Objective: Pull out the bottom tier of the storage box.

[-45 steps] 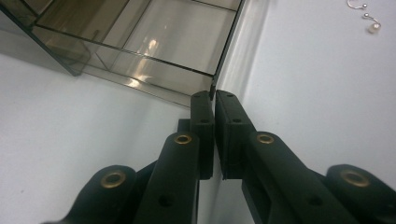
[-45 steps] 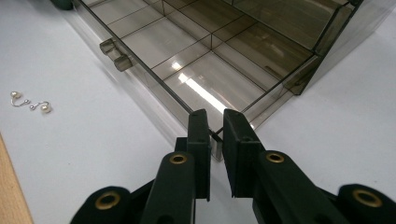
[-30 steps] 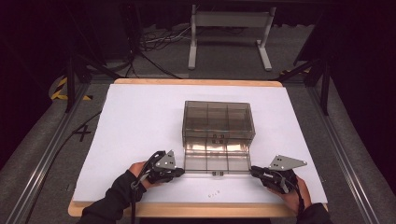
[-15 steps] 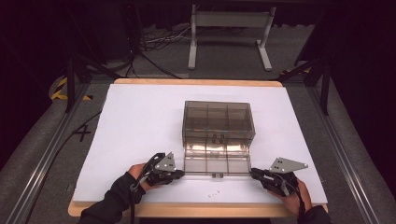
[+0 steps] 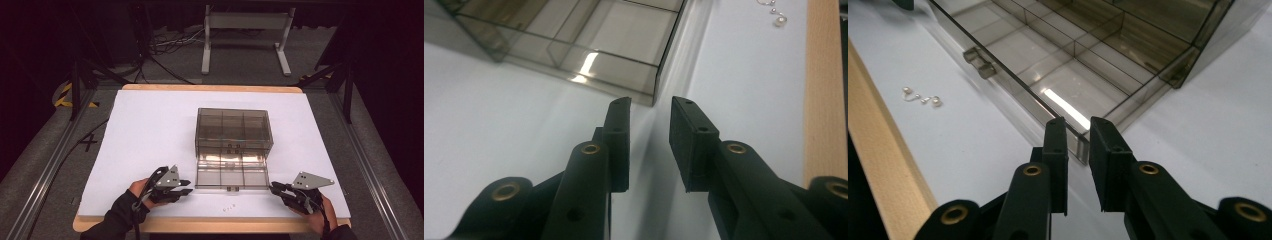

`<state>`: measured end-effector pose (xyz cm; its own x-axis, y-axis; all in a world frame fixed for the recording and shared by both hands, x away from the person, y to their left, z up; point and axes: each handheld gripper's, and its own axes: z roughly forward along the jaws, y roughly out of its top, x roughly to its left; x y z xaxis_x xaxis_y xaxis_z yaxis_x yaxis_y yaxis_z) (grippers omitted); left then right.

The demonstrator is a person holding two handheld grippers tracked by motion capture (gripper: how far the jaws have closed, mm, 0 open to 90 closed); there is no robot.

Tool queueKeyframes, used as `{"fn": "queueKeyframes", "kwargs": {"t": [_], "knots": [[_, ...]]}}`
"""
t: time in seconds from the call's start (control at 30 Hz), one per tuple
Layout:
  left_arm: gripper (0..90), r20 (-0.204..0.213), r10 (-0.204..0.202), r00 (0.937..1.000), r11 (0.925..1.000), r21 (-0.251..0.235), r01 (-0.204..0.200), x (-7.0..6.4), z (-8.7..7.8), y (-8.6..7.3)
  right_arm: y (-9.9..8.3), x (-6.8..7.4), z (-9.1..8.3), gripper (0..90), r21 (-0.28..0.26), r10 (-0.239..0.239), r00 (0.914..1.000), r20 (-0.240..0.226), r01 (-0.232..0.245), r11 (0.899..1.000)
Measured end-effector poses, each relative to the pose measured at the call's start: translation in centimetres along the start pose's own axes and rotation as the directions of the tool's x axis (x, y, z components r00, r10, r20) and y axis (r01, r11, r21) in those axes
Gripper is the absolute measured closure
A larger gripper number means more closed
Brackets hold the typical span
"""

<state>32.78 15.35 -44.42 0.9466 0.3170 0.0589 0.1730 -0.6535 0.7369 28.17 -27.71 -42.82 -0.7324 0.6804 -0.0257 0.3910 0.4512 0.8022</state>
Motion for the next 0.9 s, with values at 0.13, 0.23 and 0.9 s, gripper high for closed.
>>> {"fn": "queueKeyframes", "kwargs": {"t": [0.13, 0.23, 0.9], "knots": [[52.5, -0.078, -0.041, 0.9961, 0.9949, -0.095, 0.033, -0.8, -1.3, -1.6, 0.3, 1.3, -0.3, 77.5, -0.03, -0.034, 0.9986, -0.041, 0.033, 0.999], [42.7, -0.107, -0.064, 0.9922, 0.9898, -0.134, 0.049, -1.3, -1.8, -2.4, 0.7, 2.2, -0.1, 78.4, -0.055, -0.028, 0.9958, -0.087, 0.024, 0.998], [18.2, -0.117, -0.12, 0.9859, 0.9677, -0.236, 0.089, -0.8, -2.4, -3.9, 2.6, 6.1, 6.0, 80.4, 0.011, -0.192, 0.9315, -0.309, 0.206, 0.979]]}}
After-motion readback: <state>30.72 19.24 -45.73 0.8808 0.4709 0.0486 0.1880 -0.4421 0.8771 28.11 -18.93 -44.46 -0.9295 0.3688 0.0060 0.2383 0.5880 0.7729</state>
